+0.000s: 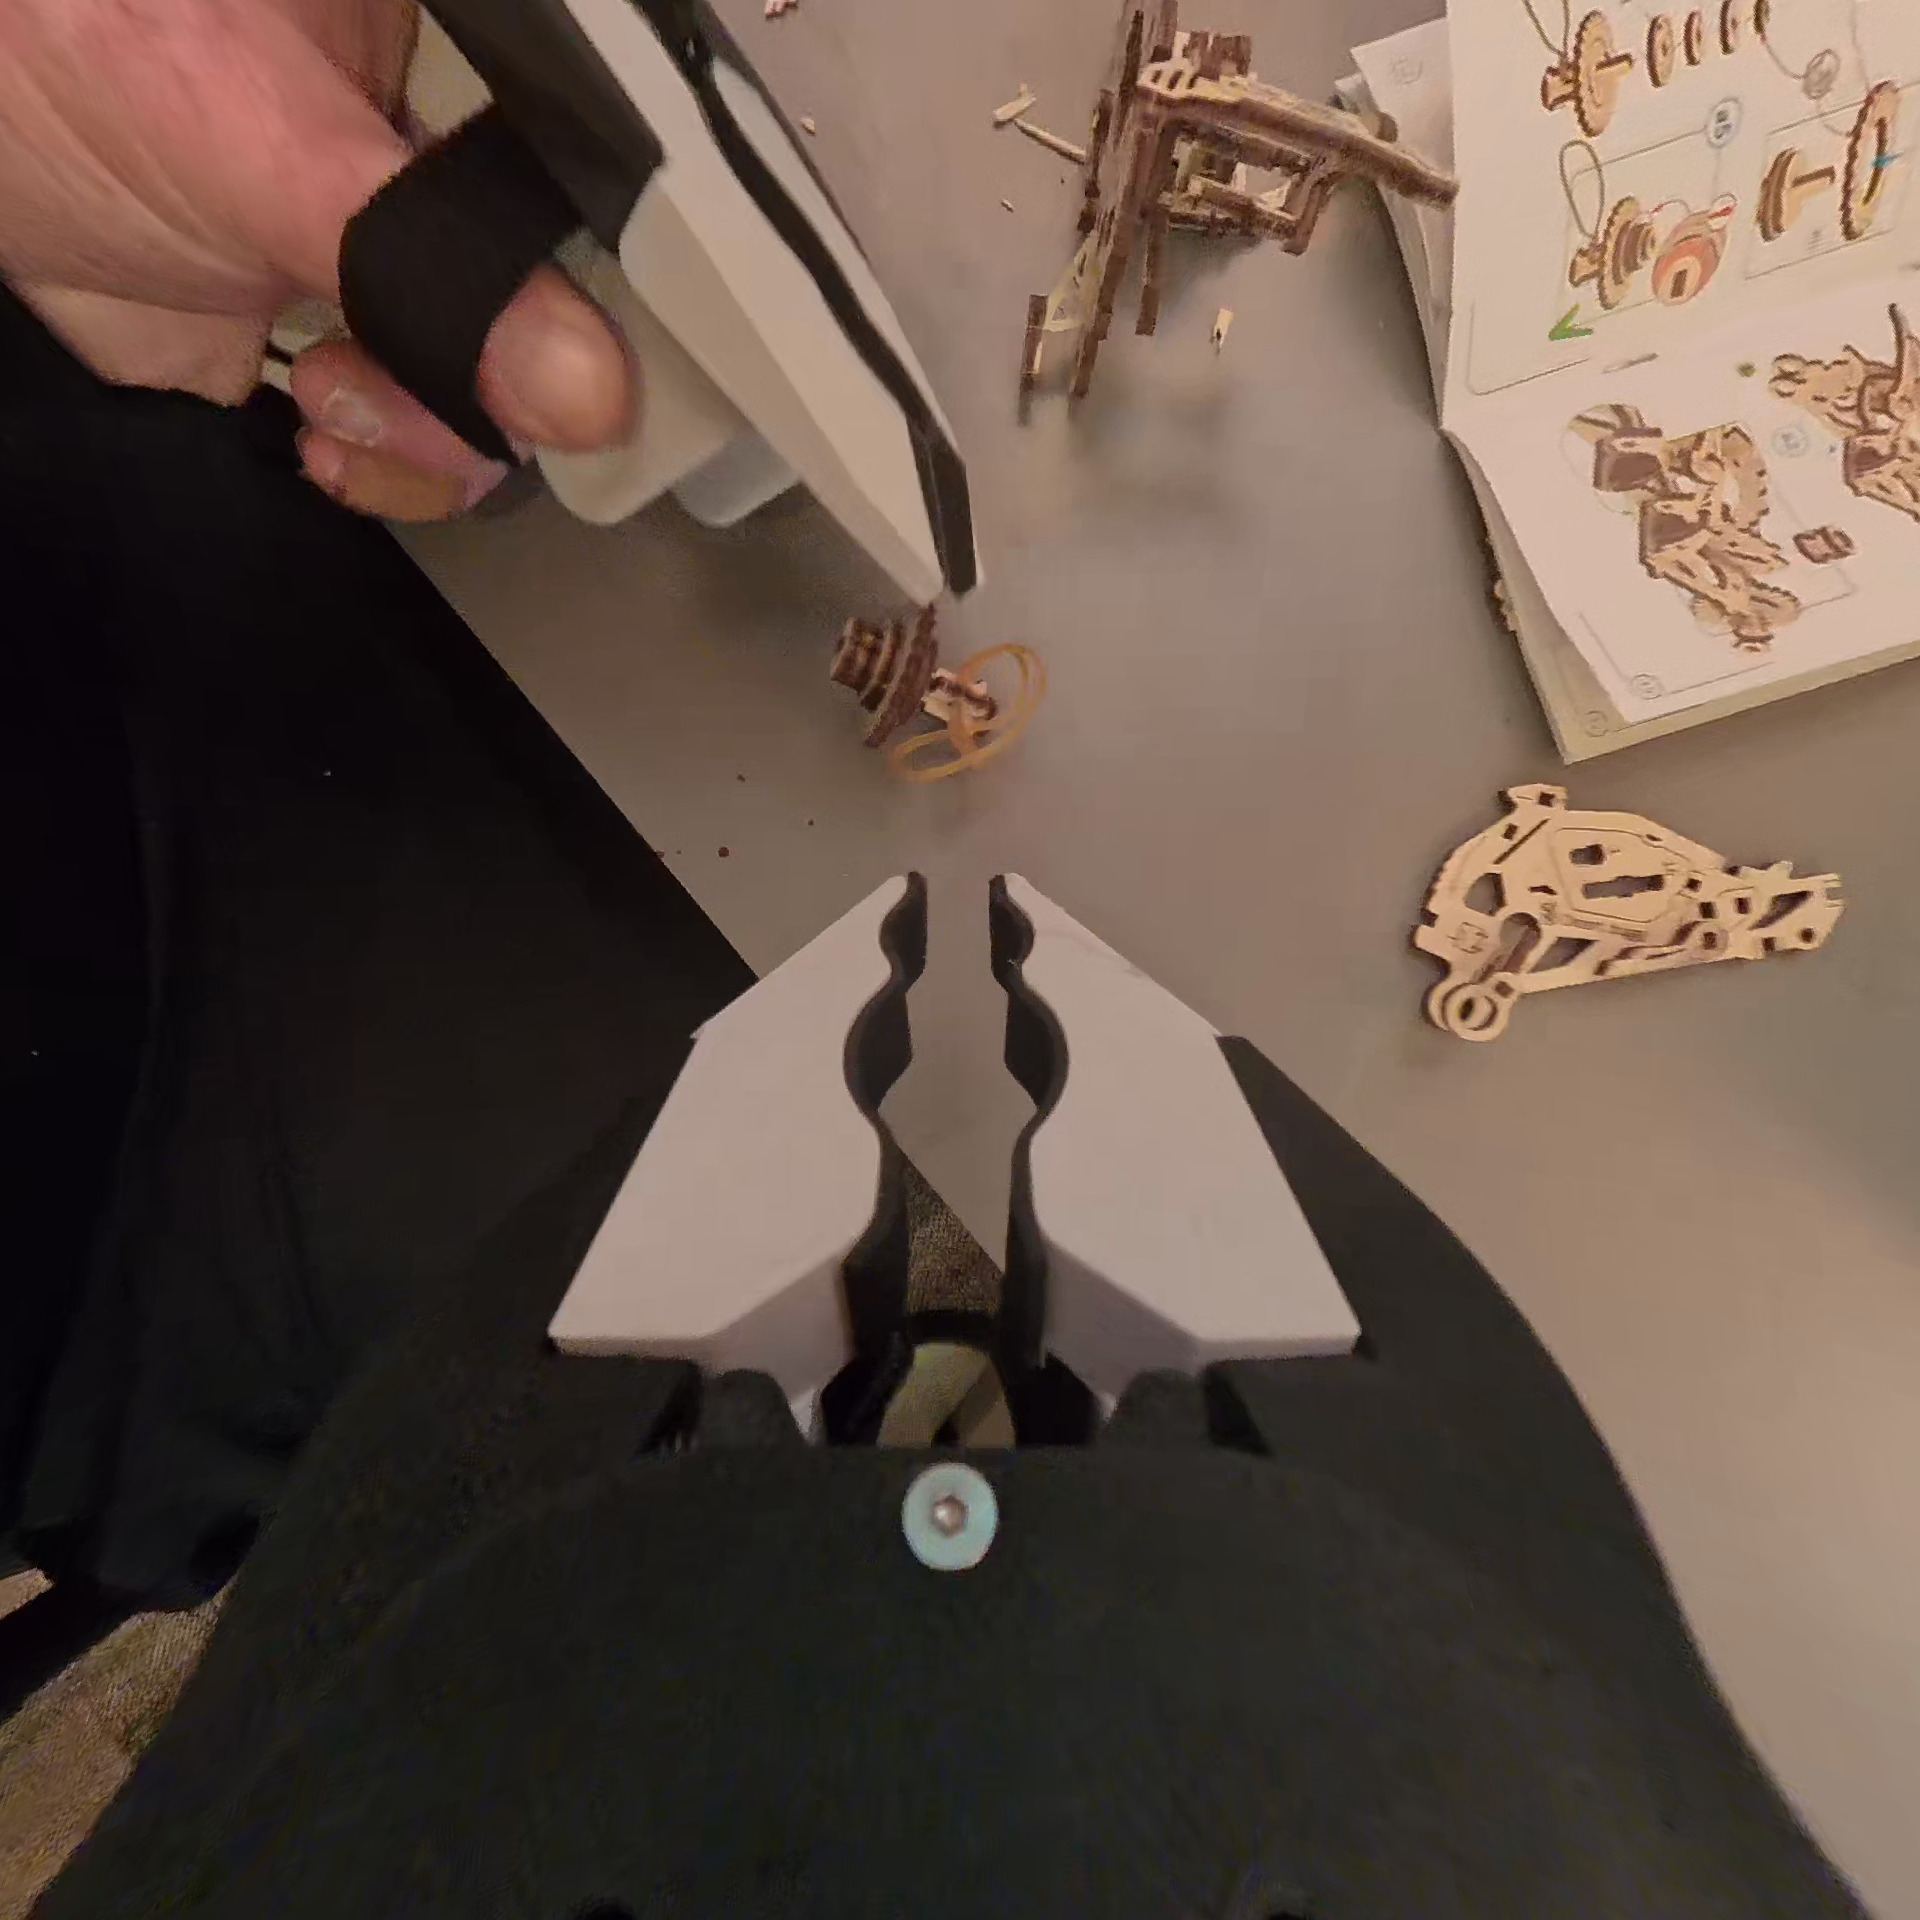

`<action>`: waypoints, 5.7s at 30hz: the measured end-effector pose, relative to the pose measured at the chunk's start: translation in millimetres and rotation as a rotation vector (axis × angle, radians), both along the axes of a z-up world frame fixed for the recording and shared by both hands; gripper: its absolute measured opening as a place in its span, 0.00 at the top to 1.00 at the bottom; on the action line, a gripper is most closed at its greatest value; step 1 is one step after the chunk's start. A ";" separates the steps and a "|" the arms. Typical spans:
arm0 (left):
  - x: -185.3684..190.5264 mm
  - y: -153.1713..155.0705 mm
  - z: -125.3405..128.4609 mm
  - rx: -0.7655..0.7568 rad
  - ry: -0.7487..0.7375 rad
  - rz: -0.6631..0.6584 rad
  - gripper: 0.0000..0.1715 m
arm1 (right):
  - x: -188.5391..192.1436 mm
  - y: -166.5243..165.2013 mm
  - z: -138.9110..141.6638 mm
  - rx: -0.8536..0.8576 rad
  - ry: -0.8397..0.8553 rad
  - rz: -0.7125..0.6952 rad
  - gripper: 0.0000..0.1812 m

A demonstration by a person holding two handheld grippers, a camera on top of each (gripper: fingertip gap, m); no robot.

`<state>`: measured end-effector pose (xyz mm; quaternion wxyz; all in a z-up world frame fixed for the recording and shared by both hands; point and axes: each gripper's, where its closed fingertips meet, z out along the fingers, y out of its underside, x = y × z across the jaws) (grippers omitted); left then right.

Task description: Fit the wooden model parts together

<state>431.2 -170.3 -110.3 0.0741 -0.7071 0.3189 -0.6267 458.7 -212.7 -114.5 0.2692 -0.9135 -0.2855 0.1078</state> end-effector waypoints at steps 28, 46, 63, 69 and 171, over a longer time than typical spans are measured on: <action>-12.5 -8.4 -38.9 0.535 0.321 -0.096 0.79 | -31.3 36.0 -40.6 0.078 0.305 -0.051 0.90; -7.5 -0.4 15.8 0.704 0.019 -0.018 0.85 | -22.3 36.9 19.2 0.271 0.544 -0.118 0.88; -1.0 -15.6 60.2 0.647 -0.238 -0.073 0.84 | -22.0 31.8 76.7 0.412 0.711 -0.060 0.96; -3.1 -13.9 60.8 0.619 -0.236 -0.089 0.77 | -14.6 30.2 75.3 0.427 0.620 -0.046 0.96; 7.1 -14.9 108.4 1.427 -0.264 -0.124 0.79 | -36.1 29.7 122.2 0.441 0.624 -0.044 0.95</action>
